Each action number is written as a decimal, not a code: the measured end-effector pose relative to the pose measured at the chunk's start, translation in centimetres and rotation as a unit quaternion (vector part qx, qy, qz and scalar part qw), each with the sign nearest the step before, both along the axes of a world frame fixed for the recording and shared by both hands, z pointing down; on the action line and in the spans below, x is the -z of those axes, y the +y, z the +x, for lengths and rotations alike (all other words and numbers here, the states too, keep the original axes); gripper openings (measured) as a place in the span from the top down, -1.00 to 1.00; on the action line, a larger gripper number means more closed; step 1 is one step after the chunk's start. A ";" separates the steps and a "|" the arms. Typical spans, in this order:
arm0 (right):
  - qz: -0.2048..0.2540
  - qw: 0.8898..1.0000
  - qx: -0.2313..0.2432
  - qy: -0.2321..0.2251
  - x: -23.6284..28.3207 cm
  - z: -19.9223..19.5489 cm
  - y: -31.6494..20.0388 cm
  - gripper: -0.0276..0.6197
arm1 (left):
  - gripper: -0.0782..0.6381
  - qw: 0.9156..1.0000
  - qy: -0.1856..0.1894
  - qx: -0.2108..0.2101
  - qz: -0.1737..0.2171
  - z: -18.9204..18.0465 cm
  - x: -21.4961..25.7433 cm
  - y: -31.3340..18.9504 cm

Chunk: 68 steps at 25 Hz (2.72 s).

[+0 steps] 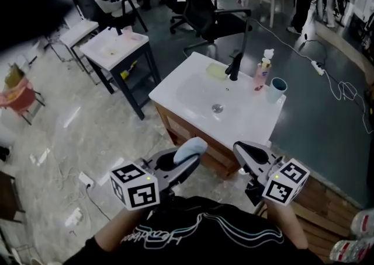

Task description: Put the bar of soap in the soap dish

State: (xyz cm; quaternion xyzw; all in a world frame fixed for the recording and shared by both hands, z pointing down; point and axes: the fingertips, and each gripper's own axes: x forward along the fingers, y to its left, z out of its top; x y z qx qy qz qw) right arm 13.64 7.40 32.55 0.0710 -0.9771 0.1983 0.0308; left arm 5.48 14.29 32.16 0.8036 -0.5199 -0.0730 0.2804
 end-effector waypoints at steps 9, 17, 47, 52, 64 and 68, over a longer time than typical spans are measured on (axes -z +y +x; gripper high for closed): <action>-0.008 1.000 -0.017 0.015 -1.3 -1.6 -3.0 0.83 | 0.40 1.000 0.019 -0.017 -0.006 -2.1 -1.4 -3.3; -0.004 0.998 -0.056 0.017 -0.9 -3.3 -9.2 0.83 | 0.40 0.998 0.020 -0.054 -0.006 -4.1 -1.3 -10.3; -0.045 0.975 -0.213 0.049 -4.0 -12.0 -28.3 0.83 | 0.40 0.983 -0.041 -0.180 -0.021 -16.3 -6.1 -34.8; -0.063 0.968 -0.236 0.049 -5.5 -12.2 -30.0 0.83 | 0.40 0.980 -0.048 -0.191 -0.029 -17.7 -8.1 -37.9; -0.117 0.949 -0.289 0.048 -10.9 -12.3 -33.1 0.83 | 0.40 0.968 -0.077 -0.230 -0.067 -19.0 -14.0 -45.4; -0.132 0.944 -0.298 0.053 -12.9 -12.2 -33.6 0.83 | 0.40 0.966 -0.084 -0.231 -0.078 -18.9 -15.7 -47.4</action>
